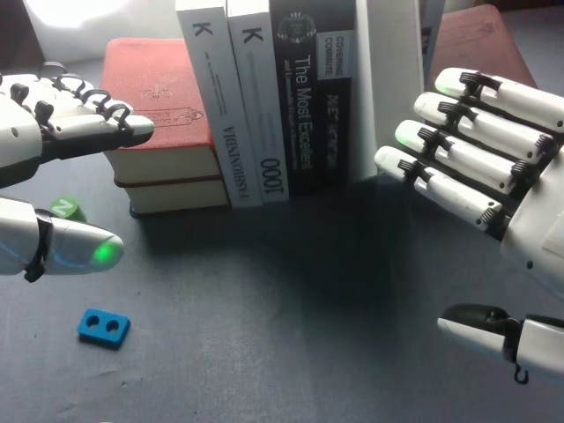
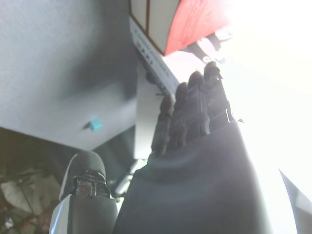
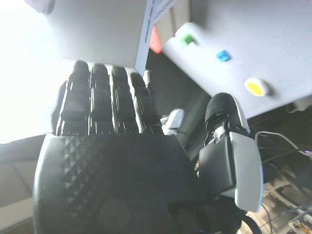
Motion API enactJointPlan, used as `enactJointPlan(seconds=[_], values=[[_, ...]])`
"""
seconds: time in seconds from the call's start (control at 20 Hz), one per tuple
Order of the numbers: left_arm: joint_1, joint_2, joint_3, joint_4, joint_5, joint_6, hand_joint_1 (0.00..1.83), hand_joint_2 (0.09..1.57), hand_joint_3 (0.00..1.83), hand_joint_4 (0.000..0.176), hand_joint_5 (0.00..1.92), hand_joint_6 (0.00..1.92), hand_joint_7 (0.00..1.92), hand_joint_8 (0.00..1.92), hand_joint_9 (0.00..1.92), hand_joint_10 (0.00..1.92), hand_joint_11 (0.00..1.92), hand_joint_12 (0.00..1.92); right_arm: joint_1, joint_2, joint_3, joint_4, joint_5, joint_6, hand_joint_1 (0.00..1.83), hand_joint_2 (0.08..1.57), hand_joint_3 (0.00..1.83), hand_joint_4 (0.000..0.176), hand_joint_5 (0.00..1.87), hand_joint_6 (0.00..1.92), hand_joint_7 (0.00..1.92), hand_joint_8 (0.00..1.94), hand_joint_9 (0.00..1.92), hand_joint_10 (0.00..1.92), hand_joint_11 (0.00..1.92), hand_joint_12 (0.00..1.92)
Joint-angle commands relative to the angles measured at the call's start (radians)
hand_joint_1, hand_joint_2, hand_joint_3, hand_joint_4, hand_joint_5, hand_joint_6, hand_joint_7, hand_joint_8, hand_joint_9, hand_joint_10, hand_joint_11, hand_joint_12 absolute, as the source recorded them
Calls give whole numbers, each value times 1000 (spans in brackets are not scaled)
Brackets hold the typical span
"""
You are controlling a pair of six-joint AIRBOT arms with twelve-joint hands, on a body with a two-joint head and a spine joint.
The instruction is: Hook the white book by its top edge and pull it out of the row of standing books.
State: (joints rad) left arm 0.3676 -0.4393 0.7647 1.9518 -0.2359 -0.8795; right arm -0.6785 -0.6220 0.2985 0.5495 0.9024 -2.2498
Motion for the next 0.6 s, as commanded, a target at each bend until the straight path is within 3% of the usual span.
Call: enactJointPlan(seconds=[0.0,0.55], values=[[-11,3,6,-19,40,0,0,1183,5,0,0,0,0,0,0,0,0,0,3,5,-3,14,53,-25,0,1191,6,0,143,0,118,0,90,0,0,222],[-11,2,8,-19,40,0,0,1173,1,0,0,0,0,0,0,0,0,0,-58,9,-31,54,41,-59,0,1197,0,0,153,0,131,0,110,0,0,283]])
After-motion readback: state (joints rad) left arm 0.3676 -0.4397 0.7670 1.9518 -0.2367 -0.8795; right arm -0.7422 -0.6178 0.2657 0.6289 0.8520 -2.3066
